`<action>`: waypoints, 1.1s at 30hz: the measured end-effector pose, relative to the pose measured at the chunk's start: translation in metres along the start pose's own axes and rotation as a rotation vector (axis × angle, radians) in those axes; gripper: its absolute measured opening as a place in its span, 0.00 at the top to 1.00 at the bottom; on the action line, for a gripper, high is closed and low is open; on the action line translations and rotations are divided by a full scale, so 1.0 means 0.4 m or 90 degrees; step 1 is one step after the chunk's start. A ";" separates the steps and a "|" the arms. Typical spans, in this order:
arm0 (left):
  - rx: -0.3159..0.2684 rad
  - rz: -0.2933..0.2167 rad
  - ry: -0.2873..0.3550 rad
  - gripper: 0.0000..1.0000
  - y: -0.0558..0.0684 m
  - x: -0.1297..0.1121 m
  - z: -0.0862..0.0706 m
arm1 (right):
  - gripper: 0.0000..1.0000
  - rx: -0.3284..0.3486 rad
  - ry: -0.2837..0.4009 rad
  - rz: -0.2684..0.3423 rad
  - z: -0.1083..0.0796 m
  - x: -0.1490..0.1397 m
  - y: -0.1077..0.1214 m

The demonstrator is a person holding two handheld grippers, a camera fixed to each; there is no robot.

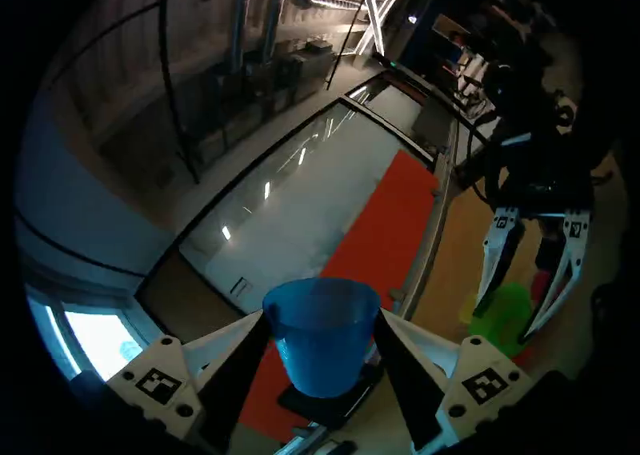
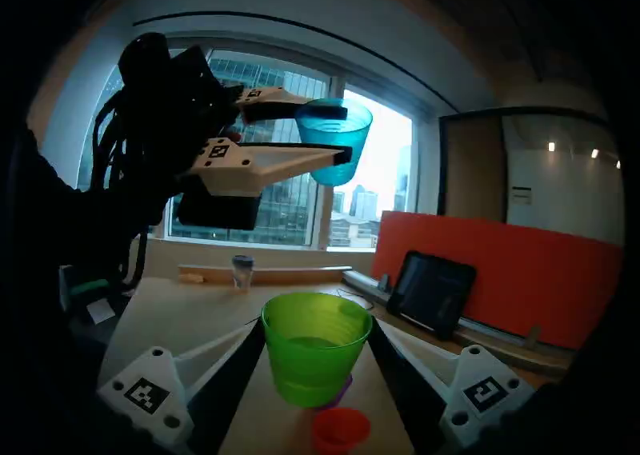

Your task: Pour water

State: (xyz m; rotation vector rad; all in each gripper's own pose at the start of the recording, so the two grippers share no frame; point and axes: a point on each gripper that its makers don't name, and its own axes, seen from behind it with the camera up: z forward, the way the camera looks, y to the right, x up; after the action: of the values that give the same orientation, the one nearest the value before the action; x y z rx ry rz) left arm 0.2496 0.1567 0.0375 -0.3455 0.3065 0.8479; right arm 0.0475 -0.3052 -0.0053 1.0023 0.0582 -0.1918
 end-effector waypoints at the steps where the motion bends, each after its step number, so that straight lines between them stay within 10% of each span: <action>1: -0.004 -0.025 0.000 0.15 0.004 -0.002 -0.001 | 0.08 0.000 0.000 0.000 0.000 0.001 0.000; 23: -0.064 -0.486 0.003 0.14 0.005 -0.063 0.007 | 0.07 -0.005 0.009 0.000 -0.010 0.025 0.007; 33: -0.067 -0.526 -0.012 0.14 0.017 -0.112 0.003 | 0.07 -0.016 0.003 0.003 -0.018 0.025 0.025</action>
State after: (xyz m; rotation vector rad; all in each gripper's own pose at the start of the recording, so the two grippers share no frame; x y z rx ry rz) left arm 0.2166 0.1314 0.0551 -0.5108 0.0802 0.0533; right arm 0.0593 -0.2953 -0.0022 0.9781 0.0626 -0.1839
